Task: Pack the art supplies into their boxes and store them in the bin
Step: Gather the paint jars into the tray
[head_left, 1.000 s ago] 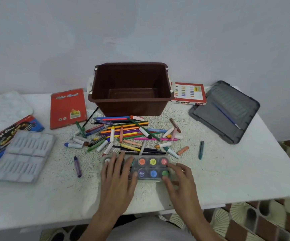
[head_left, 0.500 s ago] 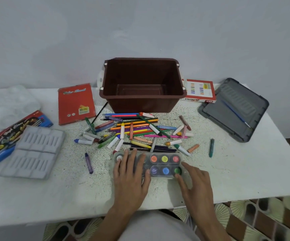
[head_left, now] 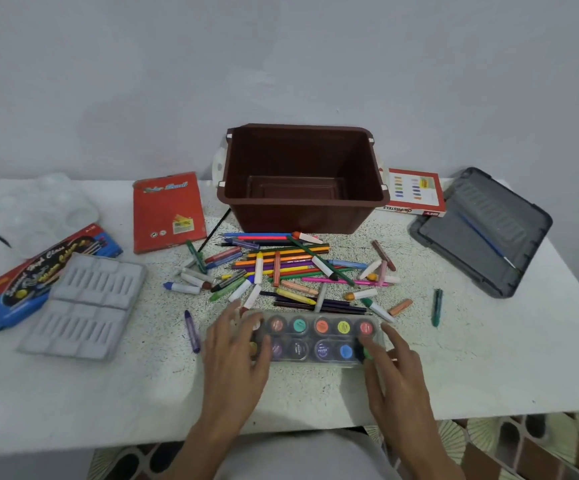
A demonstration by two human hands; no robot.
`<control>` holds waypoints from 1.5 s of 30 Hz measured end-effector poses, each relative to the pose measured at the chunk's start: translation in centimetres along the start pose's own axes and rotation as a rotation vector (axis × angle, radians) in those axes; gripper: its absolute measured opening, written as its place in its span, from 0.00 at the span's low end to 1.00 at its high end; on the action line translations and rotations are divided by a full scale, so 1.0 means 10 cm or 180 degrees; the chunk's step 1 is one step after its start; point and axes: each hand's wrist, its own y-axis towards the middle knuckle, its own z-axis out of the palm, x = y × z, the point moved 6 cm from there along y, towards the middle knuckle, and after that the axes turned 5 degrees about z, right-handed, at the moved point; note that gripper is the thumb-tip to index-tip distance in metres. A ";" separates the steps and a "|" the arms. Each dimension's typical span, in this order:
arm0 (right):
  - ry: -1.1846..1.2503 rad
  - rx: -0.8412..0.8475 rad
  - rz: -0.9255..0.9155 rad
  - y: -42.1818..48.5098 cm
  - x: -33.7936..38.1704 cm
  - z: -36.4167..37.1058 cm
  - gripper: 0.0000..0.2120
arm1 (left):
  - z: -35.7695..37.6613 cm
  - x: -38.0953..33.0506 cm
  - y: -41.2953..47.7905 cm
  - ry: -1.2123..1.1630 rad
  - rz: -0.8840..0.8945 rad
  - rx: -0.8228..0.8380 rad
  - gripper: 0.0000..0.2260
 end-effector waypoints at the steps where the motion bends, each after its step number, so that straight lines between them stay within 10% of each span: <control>1: -0.0012 0.0022 -0.0018 0.01 0.02 0.00 0.21 | -0.06 0.08 -0.03 -0.0196 -0.0294 -0.0071 0.16; 9: -0.0022 0.0316 0.0045 0.14 0.05 -0.02 0.27 | -0.12 0.33 -0.15 -0.1535 -0.1656 -0.0060 0.20; 25: -0.0202 0.0595 -0.0100 0.27 0.07 -0.03 0.22 | -0.16 0.19 -0.13 -0.1351 -0.1197 -0.0257 0.08; 33: -0.0790 0.1332 -0.0324 0.52 0.15 -0.06 0.19 | -0.25 0.19 0.07 -0.0207 -0.0676 0.0463 0.12; 42: -0.1747 0.2095 -0.0626 0.66 0.29 0.04 0.19 | -0.11 -0.18 0.28 0.1460 0.0438 0.2362 0.47; 45: -0.1736 0.1982 -0.0766 0.66 0.33 0.05 0.25 | -0.06 -0.21 0.32 0.1692 0.0528 0.2135 0.43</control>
